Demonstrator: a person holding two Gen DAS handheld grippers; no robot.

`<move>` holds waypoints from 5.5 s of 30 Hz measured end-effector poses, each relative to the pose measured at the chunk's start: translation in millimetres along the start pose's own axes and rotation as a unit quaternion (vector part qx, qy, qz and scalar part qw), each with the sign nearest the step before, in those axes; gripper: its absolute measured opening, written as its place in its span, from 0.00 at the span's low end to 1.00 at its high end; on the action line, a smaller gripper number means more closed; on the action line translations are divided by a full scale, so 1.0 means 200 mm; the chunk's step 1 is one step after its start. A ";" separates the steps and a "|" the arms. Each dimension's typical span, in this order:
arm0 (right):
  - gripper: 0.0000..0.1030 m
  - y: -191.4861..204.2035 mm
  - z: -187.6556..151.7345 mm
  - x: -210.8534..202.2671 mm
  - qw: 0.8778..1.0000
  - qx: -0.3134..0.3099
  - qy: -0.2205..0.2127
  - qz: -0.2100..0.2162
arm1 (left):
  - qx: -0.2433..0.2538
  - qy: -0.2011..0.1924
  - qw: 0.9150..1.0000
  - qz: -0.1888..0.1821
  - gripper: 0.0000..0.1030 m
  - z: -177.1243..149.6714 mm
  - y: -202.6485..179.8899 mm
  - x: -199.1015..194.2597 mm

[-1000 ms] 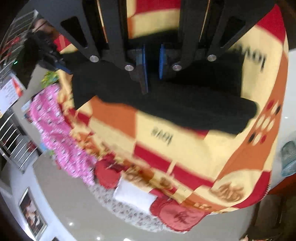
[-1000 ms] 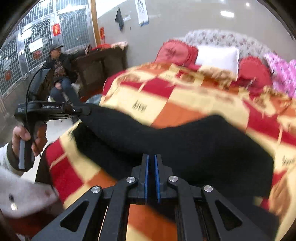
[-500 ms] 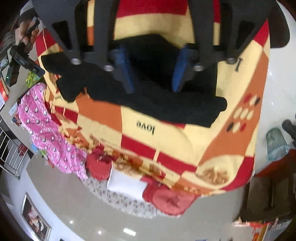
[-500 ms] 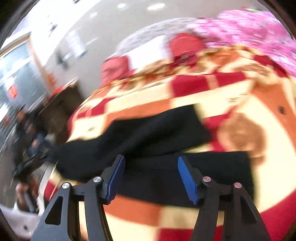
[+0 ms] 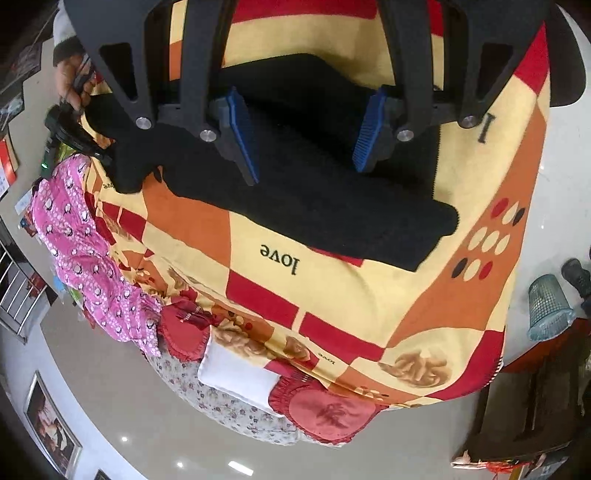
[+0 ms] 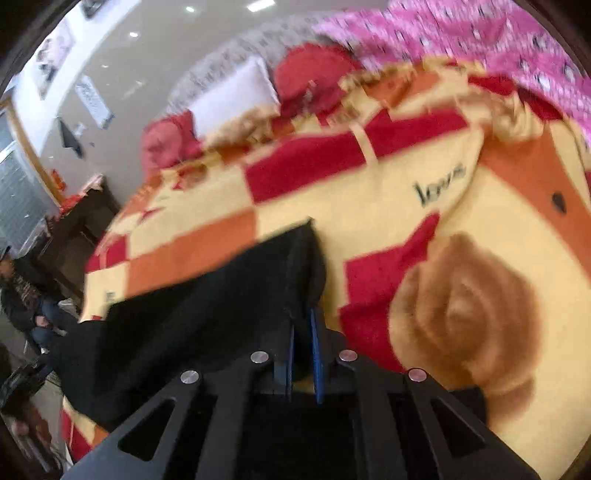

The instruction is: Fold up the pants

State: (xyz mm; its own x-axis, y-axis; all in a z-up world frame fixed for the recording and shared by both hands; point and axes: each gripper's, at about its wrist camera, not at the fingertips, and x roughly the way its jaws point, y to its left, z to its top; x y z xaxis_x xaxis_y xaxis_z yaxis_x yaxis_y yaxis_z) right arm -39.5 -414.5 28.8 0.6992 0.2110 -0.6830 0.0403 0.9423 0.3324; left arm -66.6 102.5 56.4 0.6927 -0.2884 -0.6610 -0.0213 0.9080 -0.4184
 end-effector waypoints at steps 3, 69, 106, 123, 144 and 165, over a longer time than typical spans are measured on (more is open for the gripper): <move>0.07 0.01 -0.04 -0.33 0.999 -0.010 -0.050 0.012 | 0.000 -0.021 1.000 -0.001 0.48 0.01 0.01 -0.07; 0.45 1.00 -0.43 0.03 0.971 -0.180 0.064 0.141 | -0.029 -0.013 1.000 -0.002 0.73 0.01 0.18 -0.13; 0.61 -0.26 -0.44 -0.43 0.994 0.069 -0.029 -0.081 | 0.228 0.122 0.954 -0.151 0.86 -0.21 -1.18 0.49; 0.64 -0.27 -0.51 -0.45 0.995 0.079 -0.020 -0.054 | 0.265 0.204 0.918 -0.212 0.87 -0.37 -1.57 0.79; 0.66 -0.26 -0.54 -0.43 0.994 0.105 -0.041 0.000 | 0.390 0.252 0.849 -0.251 0.87 -0.53 -2.04 1.00; 0.21 -0.33 -0.52 -0.34 0.982 0.158 -0.086 0.053 | 0.406 0.279 0.814 -0.308 0.11 -0.59 -2.16 1.07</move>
State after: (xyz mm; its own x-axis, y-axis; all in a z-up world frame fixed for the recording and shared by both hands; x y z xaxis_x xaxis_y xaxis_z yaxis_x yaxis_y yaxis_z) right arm -163.2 -464.8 -14.3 0.8202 0.2311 -0.5233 0.1615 0.7840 0.5993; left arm 6.0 -387.9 22.3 -0.0490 -0.6520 -0.7566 0.8466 0.3749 -0.3778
